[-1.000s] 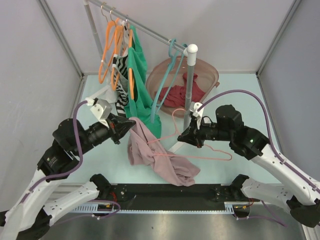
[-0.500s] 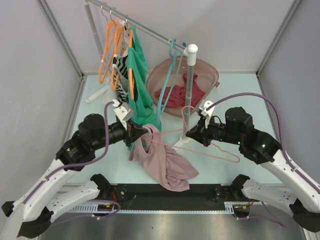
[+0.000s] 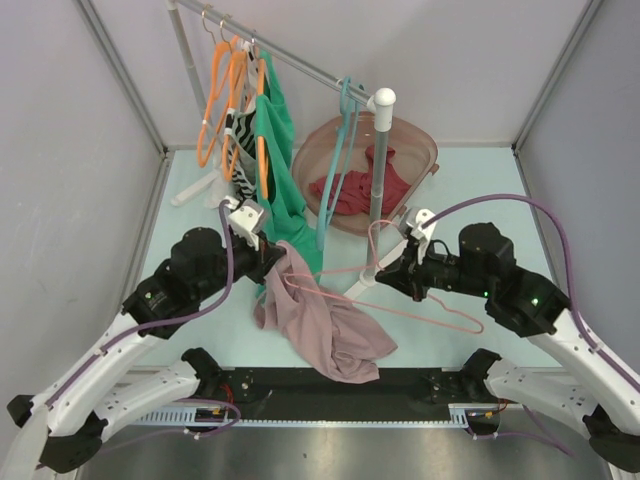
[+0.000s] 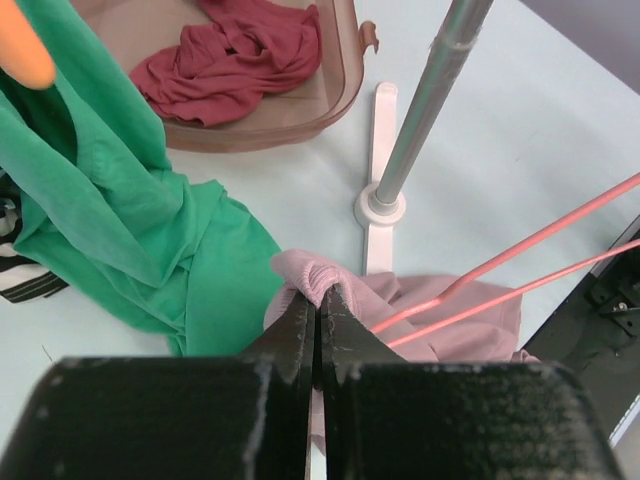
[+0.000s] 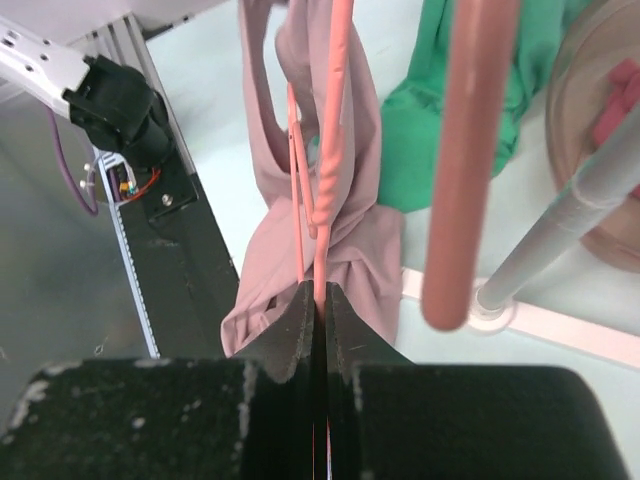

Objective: Place the tank top on the hanger

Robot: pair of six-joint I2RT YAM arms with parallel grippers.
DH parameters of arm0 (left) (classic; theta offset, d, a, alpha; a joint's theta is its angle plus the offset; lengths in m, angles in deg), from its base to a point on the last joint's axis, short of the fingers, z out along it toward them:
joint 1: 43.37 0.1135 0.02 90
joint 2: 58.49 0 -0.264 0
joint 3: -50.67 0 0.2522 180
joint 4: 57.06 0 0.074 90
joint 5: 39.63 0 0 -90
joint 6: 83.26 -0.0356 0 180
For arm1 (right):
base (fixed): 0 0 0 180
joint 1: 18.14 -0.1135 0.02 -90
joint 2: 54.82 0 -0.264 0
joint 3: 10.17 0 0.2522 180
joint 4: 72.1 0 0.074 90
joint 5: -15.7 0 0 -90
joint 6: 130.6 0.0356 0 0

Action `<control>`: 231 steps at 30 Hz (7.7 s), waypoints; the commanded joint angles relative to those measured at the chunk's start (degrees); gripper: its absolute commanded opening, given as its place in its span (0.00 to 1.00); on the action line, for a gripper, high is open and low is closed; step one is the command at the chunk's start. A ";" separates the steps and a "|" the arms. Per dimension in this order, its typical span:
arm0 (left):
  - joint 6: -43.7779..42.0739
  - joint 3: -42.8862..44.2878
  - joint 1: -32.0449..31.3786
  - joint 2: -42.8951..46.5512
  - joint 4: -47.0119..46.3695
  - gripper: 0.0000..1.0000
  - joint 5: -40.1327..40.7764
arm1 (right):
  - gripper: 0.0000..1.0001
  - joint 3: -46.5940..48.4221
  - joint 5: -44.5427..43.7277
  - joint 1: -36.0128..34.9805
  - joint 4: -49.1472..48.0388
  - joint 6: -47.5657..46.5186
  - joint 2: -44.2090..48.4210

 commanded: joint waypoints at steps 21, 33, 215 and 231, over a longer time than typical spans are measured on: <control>14.94 -13.56 -10.68 -14.37 -26.25 0.00 10.61 | 0.00 16.68 -18.79 -0.21 24.35 9.98 -0.58; 14.25 -13.91 -20.01 -19.68 -30.14 0.99 6.98 | 0.00 15.01 -19.50 -0.21 22.43 9.45 -1.72; -15.81 -5.92 -2.53 0.73 -2.36 0.00 -19.45 | 0.84 -18.81 2.48 7.02 -16.94 20.33 17.08; -13.27 -10.92 2.14 2.57 -8.07 0.00 -21.39 | 0.81 -32.45 -27.14 -23.58 -38.46 28.87 -6.45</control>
